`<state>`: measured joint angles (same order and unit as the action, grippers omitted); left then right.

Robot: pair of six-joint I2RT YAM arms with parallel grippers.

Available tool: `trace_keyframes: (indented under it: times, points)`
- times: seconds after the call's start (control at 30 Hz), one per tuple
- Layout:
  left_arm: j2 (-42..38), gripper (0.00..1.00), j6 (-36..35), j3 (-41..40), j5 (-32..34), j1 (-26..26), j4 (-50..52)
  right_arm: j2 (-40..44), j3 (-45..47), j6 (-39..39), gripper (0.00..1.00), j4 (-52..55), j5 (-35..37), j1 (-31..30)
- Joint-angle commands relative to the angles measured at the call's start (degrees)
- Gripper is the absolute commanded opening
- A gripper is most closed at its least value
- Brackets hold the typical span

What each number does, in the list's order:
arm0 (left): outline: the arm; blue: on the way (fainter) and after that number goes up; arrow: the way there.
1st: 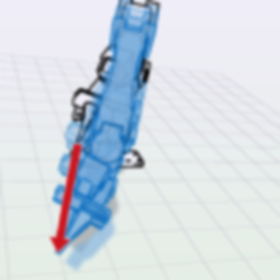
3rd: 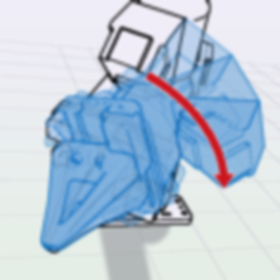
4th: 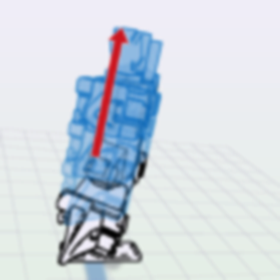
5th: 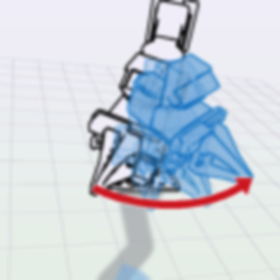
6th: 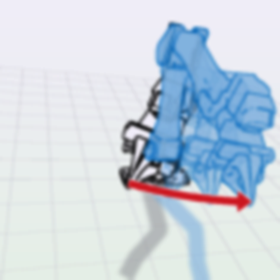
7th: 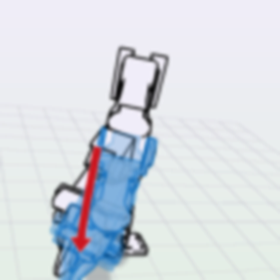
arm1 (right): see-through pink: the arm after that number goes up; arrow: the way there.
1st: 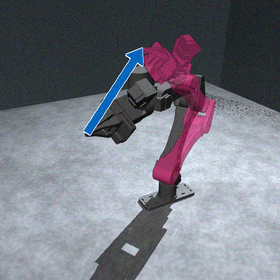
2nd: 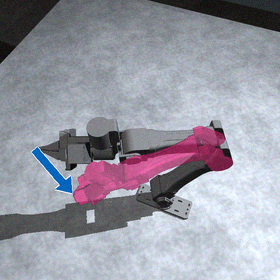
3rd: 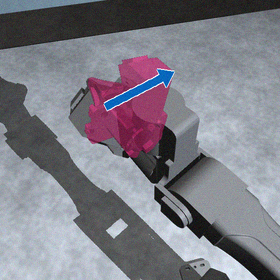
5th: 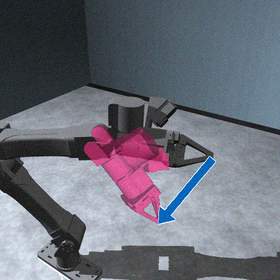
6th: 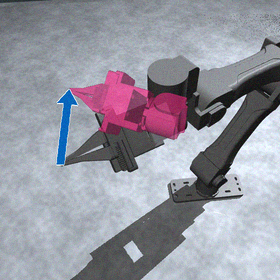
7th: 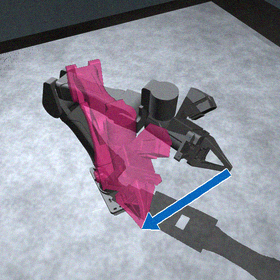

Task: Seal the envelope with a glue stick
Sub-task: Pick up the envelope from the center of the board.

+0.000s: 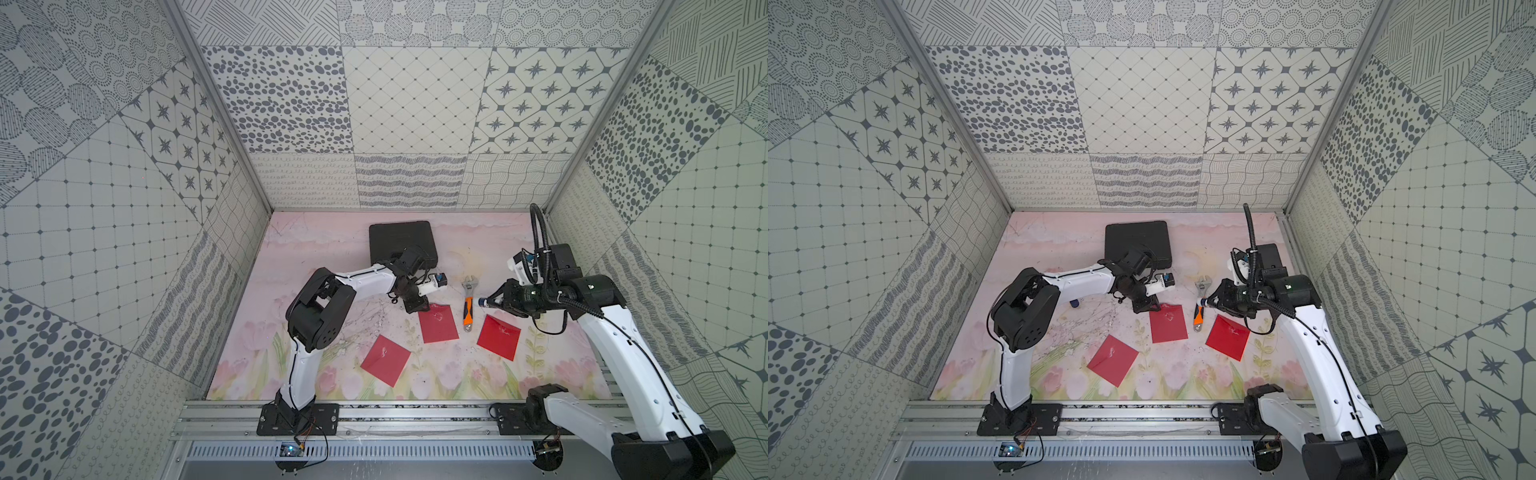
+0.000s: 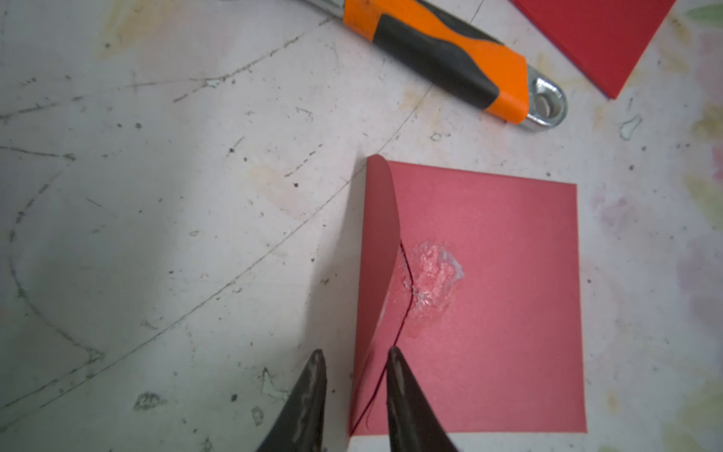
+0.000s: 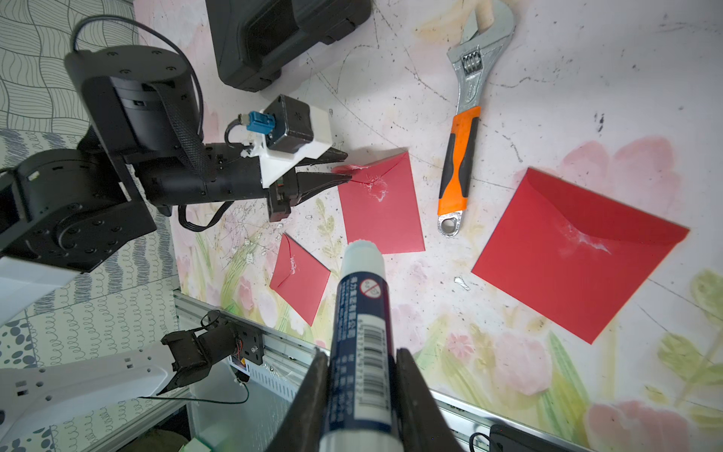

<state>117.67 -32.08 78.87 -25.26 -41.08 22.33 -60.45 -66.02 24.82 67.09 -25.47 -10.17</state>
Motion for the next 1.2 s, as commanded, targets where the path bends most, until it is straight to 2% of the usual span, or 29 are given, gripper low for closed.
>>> trace_keyframes:
  times: [0.0,0.1,0.23,0.33,0.4,0.57,0.83,1.03,1.17]
  points:
    - [0.7,0.25,-4.8,0.3,-0.6,0.3,2.7,0.9,-1.1,-0.5,0.00,-0.6,-0.6,0.2]
    - [0.6,0.20,-5.0,0.0,0.1,0.4,2.8,0.8,-1.3,-0.4,0.00,-0.6,-0.8,0.2]
    - [-0.3,0.09,-4.5,-1.2,0.7,0.4,2.3,0.8,-1.7,-0.3,0.00,-0.3,-0.7,0.2]
    - [-1.8,0.05,-0.3,-3.0,0.2,0.5,0.5,0.8,-2.2,0.1,0.00,0.0,-0.7,0.2]
    - [-3.4,0.04,5.1,-4.9,-1.0,0.4,-1.7,0.7,-2.8,0.2,0.00,0.7,-0.5,0.2]
    - [-9.2,0.00,24.9,-13.5,-1.3,-1.0,-11.1,0.3,-3.4,0.1,0.00,2.0,-0.1,0.0]
    - [-15.7,0.00,55.4,-24.4,8.0,-10.0,-21.0,-1.1,-3.9,0.3,0.00,3.8,1.7,-2.8]
    - [-18.6,0.00,71.1,-31.6,15.5,-17.1,-26.5,-2.7,-3.7,2.1,0.00,4.2,4.6,-8.4]
    - [-19.5,0.00,77.0,-33.9,21.5,-21.1,-26.1,-4.5,-3.6,3.3,0.00,3.9,6.4,-12.7]
